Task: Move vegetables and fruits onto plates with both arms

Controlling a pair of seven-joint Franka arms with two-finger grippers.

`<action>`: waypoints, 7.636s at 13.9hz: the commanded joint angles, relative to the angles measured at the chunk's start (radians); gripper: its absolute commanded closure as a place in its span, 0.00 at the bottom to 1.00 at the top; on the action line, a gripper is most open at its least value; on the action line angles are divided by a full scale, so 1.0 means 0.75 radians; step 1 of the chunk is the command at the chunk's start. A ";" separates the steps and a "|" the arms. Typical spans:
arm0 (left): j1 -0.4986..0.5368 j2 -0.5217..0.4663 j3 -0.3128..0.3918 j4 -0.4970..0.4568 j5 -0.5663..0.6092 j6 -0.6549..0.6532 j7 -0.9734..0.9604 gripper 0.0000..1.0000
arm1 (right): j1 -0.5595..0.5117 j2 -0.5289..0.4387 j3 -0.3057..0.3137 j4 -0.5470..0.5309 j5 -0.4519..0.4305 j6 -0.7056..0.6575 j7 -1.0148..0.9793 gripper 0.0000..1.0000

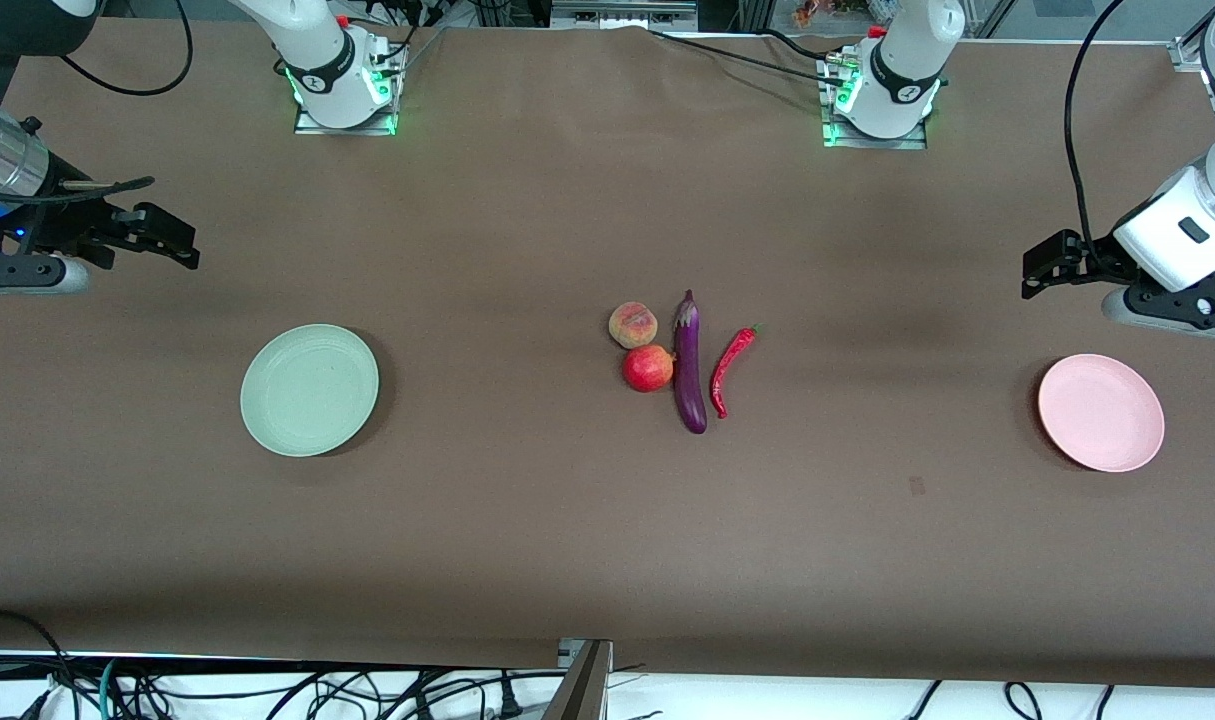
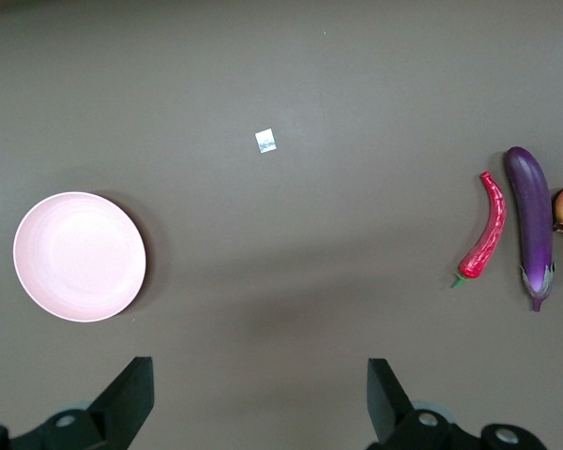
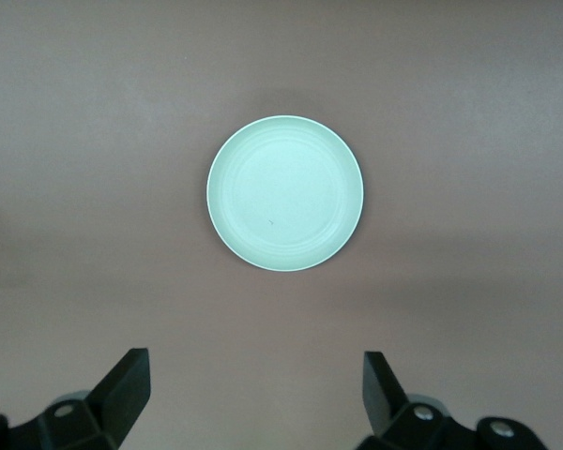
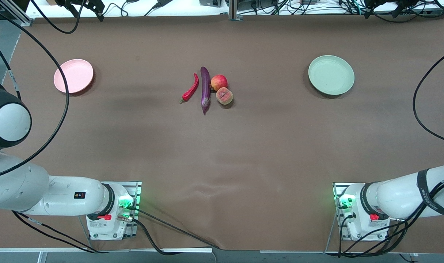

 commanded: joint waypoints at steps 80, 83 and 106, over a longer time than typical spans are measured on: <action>0.410 0.811 0.101 -0.030 0.540 0.681 0.919 0.00 | 0.995 0.865 0.012 0.173 0.153 0.791 1.026 0.00; 0.408 0.764 0.074 -0.028 0.532 0.640 0.923 0.00 | 1.009 0.884 0.012 0.161 0.111 0.838 0.987 0.00; 0.206 0.540 -0.349 -0.032 -0.405 0.257 0.252 0.00 | 1.016 0.737 -0.086 0.018 0.128 0.718 0.867 1.00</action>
